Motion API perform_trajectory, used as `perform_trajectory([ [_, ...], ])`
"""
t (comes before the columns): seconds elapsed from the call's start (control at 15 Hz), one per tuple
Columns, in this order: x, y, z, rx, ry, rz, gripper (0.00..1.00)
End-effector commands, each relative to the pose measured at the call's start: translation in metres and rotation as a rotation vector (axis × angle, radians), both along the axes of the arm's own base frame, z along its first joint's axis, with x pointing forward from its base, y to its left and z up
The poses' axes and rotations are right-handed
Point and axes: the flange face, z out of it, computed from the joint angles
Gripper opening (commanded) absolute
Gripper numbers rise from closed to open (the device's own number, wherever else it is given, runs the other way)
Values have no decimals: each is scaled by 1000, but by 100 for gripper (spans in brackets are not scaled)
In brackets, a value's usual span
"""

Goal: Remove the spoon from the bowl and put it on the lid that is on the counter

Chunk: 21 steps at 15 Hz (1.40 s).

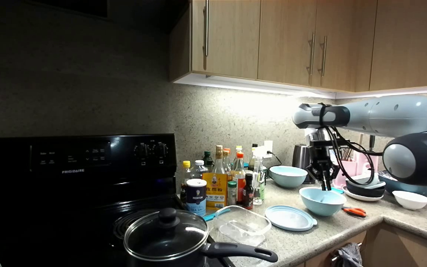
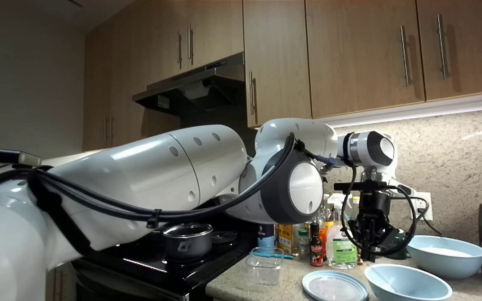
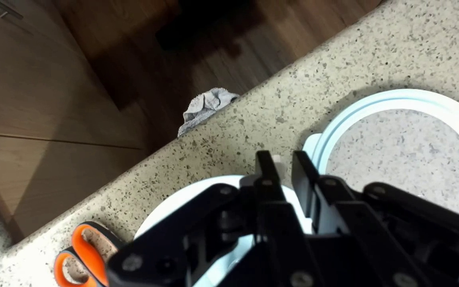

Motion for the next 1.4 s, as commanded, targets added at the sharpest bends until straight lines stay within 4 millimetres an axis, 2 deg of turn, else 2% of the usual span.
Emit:
perform_trajectory([
  [0.0, -7, -5, 3, 16, 26, -25, 50],
  [0.4, -13, -17, 3, 32, 28, -36, 87],
  [0.53, -15, -18, -7, 52, 46, -23, 98],
  [0.8, -23, -6, -47, 119, 145, 4, 100],
  [1.0, -27, 4, -69, 145, 215, 12, 100],
  [1.07, -23, 1, -64, 111, 190, -11, 100],
  [1.2, -23, 2, -72, 115, 201, -8, 100],
  [1.33, -21, 2, -72, 112, 186, 0, 100],
])
